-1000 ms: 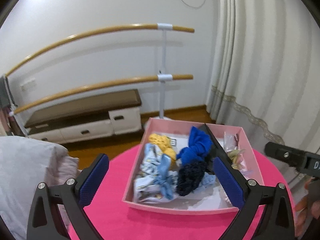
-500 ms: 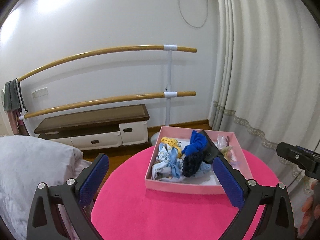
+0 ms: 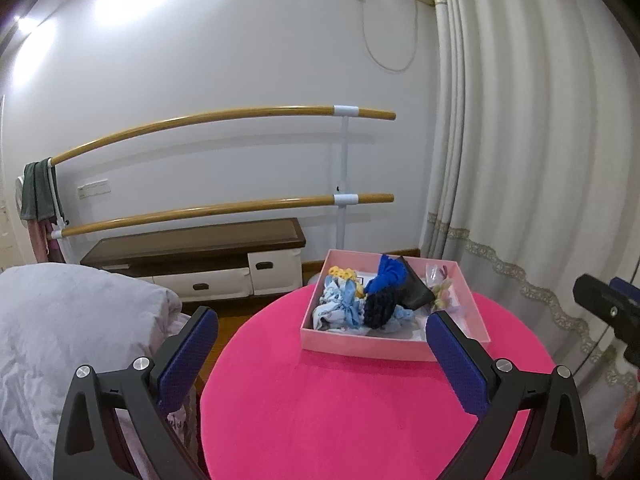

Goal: Organize soft objects

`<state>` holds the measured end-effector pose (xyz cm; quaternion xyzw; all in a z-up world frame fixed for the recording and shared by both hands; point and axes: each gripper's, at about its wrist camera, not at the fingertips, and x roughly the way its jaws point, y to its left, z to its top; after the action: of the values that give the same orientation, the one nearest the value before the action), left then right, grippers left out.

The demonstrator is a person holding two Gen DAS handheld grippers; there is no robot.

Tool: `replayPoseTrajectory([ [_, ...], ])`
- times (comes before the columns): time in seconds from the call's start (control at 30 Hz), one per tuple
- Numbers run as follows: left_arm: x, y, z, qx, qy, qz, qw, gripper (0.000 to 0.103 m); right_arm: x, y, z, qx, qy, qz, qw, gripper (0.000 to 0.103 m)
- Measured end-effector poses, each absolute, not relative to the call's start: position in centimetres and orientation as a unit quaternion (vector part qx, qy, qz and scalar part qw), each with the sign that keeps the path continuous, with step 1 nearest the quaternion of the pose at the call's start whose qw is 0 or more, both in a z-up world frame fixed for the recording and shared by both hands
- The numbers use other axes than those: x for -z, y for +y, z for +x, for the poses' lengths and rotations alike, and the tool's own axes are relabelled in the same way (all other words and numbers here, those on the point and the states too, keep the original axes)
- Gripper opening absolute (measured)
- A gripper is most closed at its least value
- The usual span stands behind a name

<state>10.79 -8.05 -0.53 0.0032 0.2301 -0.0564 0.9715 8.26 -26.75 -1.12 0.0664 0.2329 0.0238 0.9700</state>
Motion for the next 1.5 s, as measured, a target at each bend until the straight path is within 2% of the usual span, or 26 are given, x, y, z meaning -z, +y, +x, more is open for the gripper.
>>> replayPoseTrajectory([
  [0.57, -0.6, -7.1, 5.4, 0.05, 0.236, 0.011, 0.97, 0.103, 2.5, -26.8, 4.5, -0.01, 0.235, 0.061, 0.97, 0.103],
  [1.5, -2.1, -6.3, 4.5, 0.057, 0.225, 0.011, 0.973, 0.103, 1.3, -25.1, 3.7, -0.019, 0.221, 0.039, 0.974, 0.103],
])
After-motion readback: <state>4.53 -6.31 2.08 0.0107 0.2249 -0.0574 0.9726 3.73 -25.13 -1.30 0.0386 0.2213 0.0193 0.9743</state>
